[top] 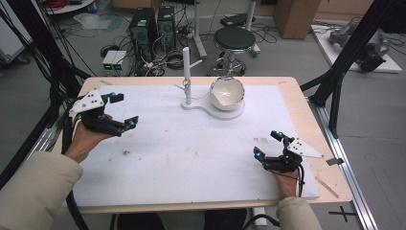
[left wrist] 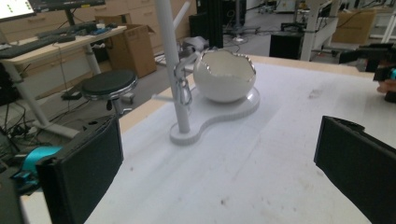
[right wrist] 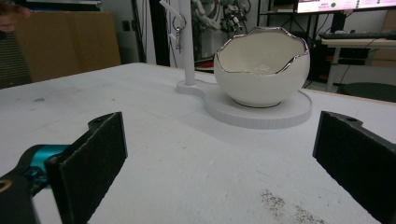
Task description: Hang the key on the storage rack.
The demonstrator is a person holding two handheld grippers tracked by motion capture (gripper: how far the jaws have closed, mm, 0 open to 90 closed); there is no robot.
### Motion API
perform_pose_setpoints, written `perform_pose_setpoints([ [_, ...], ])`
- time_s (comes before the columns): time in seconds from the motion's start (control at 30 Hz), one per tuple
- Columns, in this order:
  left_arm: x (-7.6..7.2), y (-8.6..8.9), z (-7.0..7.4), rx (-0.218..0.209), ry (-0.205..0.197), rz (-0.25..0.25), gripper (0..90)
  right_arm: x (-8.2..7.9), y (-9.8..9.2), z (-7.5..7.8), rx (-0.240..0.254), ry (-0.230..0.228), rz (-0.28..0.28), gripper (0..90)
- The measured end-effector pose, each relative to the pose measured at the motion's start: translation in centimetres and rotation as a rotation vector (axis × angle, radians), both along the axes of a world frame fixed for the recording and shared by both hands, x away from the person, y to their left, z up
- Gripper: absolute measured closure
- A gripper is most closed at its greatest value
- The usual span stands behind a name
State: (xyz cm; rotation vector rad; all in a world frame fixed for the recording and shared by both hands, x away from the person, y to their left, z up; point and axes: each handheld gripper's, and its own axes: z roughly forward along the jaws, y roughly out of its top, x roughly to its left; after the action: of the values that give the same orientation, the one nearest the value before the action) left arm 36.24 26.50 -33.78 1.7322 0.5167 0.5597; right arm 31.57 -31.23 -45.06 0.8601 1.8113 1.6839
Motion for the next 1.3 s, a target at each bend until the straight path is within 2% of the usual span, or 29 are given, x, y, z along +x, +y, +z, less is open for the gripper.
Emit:
perform_pose_setpoints([
  [0.07, -0.9, 0.7, -0.7, -0.015, -0.011, 0.021, 1.7, 0.0, 0.0, 0.0, 0.001, 0.004, 0.000, 2.0],
  [0.2, -2.8, 1.9, -2.3, -0.074, -0.042, 0.063, 1.7, 0.0, 0.0, 0.0, -0.001, -0.001, 0.000, 2.0],
  [0.37, -4.9, 2.6, -5.3, -0.160, -0.042, 0.081, 1.7, 0.0, 0.1, 0.0, -0.009, -0.005, -0.002, 2.0],
  [0.5, -6.6, 2.8, -7.1, -0.176, -0.083, 0.114, 1.7, 0.0, 0.1, 0.0, -0.010, -0.005, 0.000, 2.0],
  [0.63, -7.8, 2.8, -8.7, -0.194, -0.091, 0.140, 1.7, 0.0, 0.1, 0.0, -0.010, -0.006, -0.001, 2.0],
  [0.87, -8.4, 2.3, -10.4, -0.230, -0.124, 0.150, 1.7, 0.0, 0.2, 0.0, -0.016, -0.006, -0.003, 2.0],
  [1.0, -8.5, 2.3, -11.6, -0.251, -0.102, 0.183, 1.7, 0.0, 0.2, 0.0, -0.017, -0.006, -0.004, 2.0],
  [1.1, -8.7, 2.3, -11.6, -0.259, -0.123, 0.212, 1.7, 0.0, 0.2, 0.0, -0.016, -0.003, -0.005, 2.0],
  [1.17, -8.7, 2.2, -11.6, -0.241, -0.123, 0.211, 1.7, 0.0, 0.2, 0.0, -0.020, -0.003, -0.005, 2.0],
  [1.3, -8.6, 2.2, -11.6, -0.247, -0.111, 0.216, 1.7, 0.0, 0.2, 0.0, -0.018, -0.005, -0.009, 2.0],
])
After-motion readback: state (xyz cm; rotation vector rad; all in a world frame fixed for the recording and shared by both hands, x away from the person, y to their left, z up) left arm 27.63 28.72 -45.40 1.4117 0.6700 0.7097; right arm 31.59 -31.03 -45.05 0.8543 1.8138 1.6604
